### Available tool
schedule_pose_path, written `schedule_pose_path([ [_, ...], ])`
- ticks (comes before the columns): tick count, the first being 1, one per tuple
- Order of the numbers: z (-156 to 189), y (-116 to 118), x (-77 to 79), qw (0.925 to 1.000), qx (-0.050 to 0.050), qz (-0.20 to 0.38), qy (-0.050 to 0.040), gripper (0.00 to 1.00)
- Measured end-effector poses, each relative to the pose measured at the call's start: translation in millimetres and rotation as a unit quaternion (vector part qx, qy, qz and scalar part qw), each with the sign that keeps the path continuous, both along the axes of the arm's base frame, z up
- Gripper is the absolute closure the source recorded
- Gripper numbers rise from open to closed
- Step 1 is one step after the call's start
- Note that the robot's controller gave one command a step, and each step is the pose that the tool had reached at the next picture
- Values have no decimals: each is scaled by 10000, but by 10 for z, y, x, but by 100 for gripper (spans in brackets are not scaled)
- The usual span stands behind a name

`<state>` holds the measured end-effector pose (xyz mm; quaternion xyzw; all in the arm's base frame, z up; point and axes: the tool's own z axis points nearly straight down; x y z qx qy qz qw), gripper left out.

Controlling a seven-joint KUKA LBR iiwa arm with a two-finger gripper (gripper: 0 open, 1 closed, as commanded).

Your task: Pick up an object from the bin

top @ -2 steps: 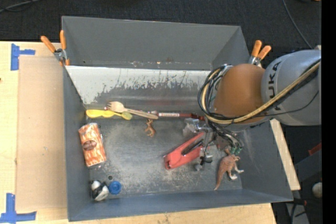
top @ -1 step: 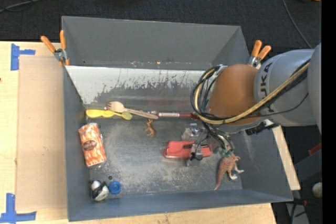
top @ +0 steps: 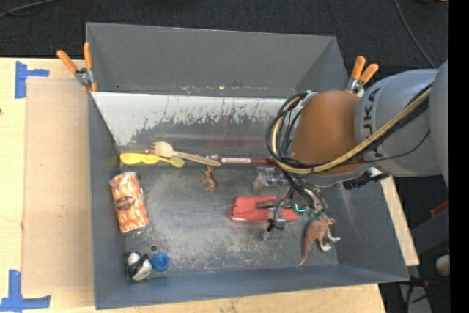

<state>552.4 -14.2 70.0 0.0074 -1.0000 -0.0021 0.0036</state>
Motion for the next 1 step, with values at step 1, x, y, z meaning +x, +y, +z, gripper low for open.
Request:
schedule_pose_path([
  [1,9,-3,8,10000,1,-12,-14,100],
])
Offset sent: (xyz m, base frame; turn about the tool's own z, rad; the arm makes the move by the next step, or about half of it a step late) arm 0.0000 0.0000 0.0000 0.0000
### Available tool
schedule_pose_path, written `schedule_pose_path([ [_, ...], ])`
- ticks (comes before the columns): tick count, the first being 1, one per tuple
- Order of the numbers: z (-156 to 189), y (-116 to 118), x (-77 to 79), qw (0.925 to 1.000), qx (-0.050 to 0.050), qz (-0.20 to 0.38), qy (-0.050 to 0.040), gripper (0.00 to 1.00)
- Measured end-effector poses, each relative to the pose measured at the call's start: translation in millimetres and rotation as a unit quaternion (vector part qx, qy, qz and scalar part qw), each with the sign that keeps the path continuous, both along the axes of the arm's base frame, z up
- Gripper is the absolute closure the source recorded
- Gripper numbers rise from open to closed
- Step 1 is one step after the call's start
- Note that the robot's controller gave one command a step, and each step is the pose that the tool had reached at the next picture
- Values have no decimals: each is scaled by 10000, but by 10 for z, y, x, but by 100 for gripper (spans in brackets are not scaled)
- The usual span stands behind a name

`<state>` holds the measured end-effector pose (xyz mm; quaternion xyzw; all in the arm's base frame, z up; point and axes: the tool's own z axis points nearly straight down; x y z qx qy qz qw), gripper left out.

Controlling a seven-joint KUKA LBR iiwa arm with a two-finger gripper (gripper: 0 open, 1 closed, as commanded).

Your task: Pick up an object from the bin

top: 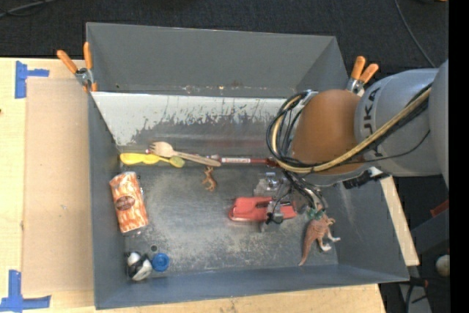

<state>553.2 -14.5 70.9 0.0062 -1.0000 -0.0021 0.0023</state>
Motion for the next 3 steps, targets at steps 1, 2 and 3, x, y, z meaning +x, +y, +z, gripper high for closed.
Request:
schedule_pose_path([
  [1,3,-1,-1,10000,0,2,0,100],
  [2,265,-135,-51,9997,12,212,71,100],
  [3,490,-192,48,9937,5,1125,2,100],
])
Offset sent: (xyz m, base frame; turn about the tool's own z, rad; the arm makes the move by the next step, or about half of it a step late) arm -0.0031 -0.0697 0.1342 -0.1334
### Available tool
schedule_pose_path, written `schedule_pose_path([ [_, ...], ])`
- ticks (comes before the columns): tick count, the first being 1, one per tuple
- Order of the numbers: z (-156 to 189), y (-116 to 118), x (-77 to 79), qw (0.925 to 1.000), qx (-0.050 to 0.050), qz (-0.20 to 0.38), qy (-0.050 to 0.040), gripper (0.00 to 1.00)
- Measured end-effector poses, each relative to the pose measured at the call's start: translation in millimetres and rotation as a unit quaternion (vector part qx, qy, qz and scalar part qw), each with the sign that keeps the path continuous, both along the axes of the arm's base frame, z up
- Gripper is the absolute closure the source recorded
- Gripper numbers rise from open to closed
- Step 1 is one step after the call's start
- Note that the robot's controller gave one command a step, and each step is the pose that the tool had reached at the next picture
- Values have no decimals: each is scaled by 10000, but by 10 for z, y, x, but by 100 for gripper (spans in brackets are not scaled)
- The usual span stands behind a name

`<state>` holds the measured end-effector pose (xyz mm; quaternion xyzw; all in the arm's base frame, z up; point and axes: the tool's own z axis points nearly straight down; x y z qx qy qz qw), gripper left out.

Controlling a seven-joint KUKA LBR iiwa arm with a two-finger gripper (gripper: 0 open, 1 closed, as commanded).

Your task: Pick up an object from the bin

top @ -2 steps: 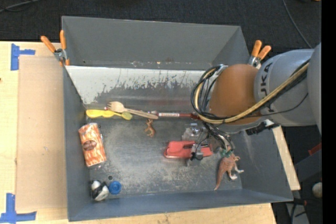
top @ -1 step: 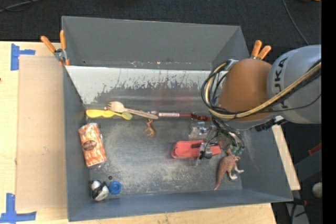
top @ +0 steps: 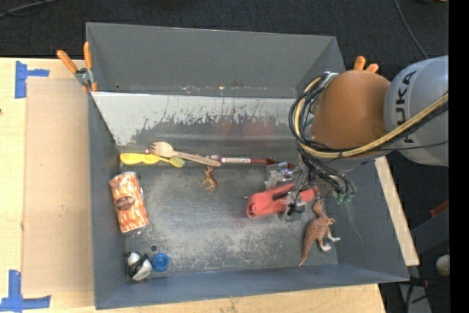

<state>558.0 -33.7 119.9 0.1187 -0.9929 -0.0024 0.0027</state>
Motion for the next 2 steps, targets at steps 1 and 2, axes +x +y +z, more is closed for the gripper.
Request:
schedule_pose_path([
  [1,-318,67,149,9840,19,1783,13,100],
  [2,-167,108,132,9705,53,2408,86,100],
])
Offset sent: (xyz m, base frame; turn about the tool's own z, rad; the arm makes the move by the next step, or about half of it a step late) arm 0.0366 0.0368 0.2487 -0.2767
